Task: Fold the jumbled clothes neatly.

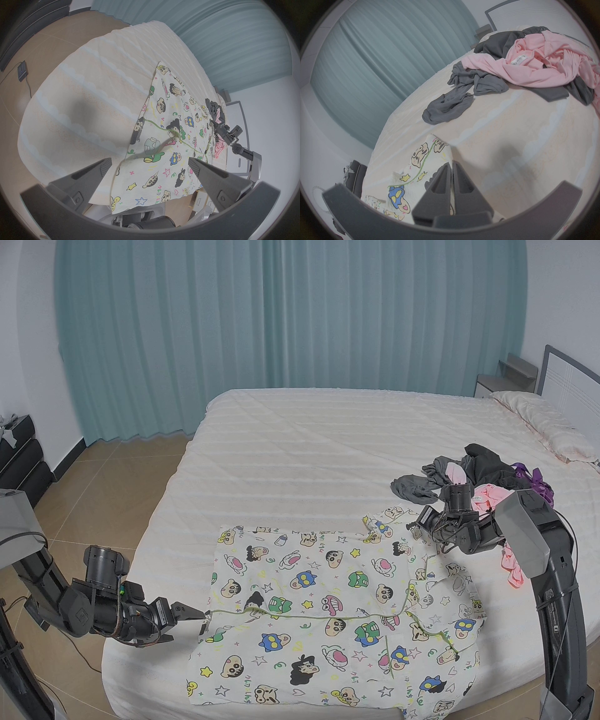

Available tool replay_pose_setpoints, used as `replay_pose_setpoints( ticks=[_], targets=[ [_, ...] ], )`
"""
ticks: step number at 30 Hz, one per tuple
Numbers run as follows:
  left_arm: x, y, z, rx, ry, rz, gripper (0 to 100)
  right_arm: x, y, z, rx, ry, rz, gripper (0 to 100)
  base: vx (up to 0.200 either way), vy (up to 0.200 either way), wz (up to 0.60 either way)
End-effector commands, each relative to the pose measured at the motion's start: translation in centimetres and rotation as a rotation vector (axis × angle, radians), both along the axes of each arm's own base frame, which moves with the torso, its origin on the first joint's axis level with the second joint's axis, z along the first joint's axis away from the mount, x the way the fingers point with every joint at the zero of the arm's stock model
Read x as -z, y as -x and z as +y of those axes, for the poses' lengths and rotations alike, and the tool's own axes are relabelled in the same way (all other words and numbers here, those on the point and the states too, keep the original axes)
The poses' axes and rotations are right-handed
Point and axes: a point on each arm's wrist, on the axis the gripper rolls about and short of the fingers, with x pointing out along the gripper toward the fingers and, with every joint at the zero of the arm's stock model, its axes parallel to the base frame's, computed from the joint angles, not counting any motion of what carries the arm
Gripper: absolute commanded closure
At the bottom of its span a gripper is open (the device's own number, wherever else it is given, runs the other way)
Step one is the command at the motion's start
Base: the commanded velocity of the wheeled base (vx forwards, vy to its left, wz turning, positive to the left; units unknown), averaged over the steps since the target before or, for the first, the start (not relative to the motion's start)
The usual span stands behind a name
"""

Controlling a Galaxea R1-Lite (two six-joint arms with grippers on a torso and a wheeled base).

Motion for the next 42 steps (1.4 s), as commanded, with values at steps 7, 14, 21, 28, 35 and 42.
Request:
replay_pose_setpoints(
  ticks=[7,14,21,28,35,42],
  targets=[
    [0.0,0.0,0.0,-0.001,-0.001,-0.001,0,-0.7,-0.1,-1.2,0.037,0.007,-0.016,100,0.000,0.000,0.00],
    [0.0,-0.1,0.0,-0.003,-0.001,-0.003,0,-1.0,0.1,-1.7,0.055,0.002,-0.011,0,0.000,0.000,0.00],
    [-0.6,-2.1,-0.4,-0.022,0.025,-0.065,0,-4.8,3.3,-1.4,0.088,-0.102,0.021,0,0.000,0.000,0.00],
    [1.6,-8.2,-2.6,-0.078,-0.031,-0.120,0,-6.2,9.1,-1.6,0.061,-0.133,-0.002,0,0.000,0.000,0.00],
    [3.5,-10.2,-4.1,0.029,-0.126,-0.175,0,-5.8,14.5,-1.7,0.057,-0.140,-0.034,0,0.000,0.000,0.00],
    [4.7,-10.8,-5.9,0.065,-0.231,-0.207,0,-5.2,17.0,-0.6,0.019,-0.145,-0.054,0,0.000,0.000,0.00]
  ],
)
